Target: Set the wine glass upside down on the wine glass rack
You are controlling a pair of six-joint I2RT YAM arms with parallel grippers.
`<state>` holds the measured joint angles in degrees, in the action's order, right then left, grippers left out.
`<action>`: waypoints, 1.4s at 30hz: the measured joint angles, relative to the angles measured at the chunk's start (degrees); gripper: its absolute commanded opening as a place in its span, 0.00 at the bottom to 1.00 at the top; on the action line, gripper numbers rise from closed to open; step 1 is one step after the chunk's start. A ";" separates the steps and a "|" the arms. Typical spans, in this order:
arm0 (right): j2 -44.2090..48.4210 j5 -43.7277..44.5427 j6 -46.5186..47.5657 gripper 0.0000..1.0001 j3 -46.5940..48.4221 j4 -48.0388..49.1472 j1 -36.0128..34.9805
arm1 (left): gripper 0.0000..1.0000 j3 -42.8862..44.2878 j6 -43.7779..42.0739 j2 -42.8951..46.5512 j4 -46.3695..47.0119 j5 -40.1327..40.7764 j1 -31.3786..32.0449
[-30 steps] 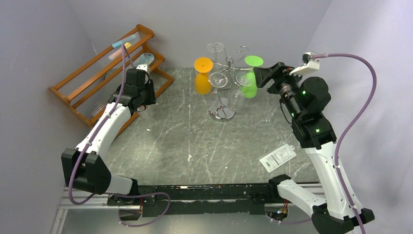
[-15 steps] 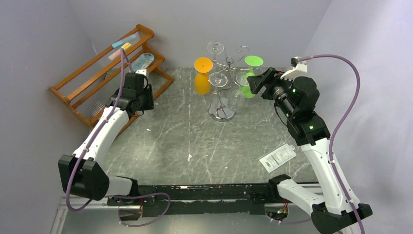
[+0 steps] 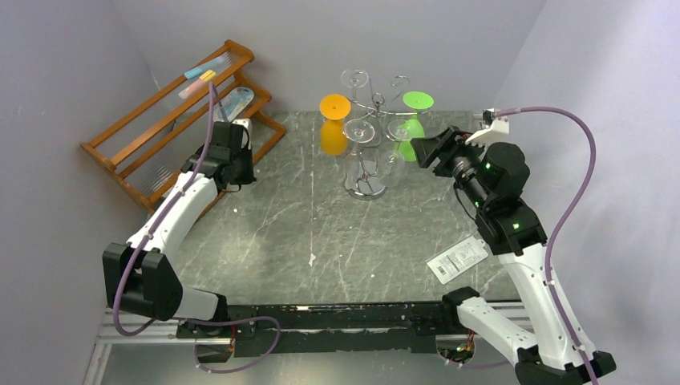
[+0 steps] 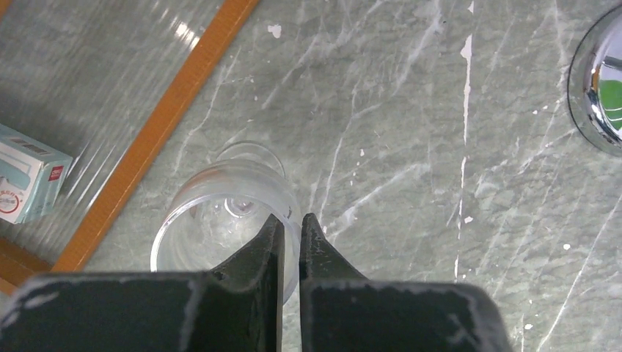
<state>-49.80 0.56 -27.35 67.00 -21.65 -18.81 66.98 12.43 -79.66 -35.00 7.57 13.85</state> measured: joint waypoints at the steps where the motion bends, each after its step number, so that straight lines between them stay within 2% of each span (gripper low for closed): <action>1: 0.35 -0.02 -0.59 0.63 -0.52 -0.07 0.00 | 0.05 0.00 -0.07 0.07 -0.04 -0.37 0.24; 6: 2.71 -0.15 -4.63 0.63 -5.11 -0.98 0.00 | 0.05 0.00 0.00 1.49 -1.36 -3.89 2.29; 11: 8.11 -0.50 -13.29 0.62 -12.57 -2.51 0.00 | 0.05 -0.09 2.14 6.03 -1.36 -8.70 8.44; 17: 16.09 -2.78 -28.20 0.62 -23.17 -4.07 0.00 | 0.05 -4.09 9.09 11.98 5.07 -12.59 21.92; 23: 18.27 -6.51 -41.22 0.62 -30.97 -6.21 0.00 | 0.05 -10.80 14.12 11.82 13.31 -13.62 33.90; 33: 13.88 -14.08 -54.86 0.64 -37.09 -6.51 0.00 | 0.05 -16.72 14.97 11.10 30.58 -5.97 48.70; 42: 9.77 -19.43 -60.15 0.60 -41.38 -1.38 0.00 | 0.05 -18.62 9.99 7.78 42.60 5.40 58.77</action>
<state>-40.03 -18.87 -87.50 25.63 -23.03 -18.81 48.36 22.41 -71.88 7.60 12.97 72.62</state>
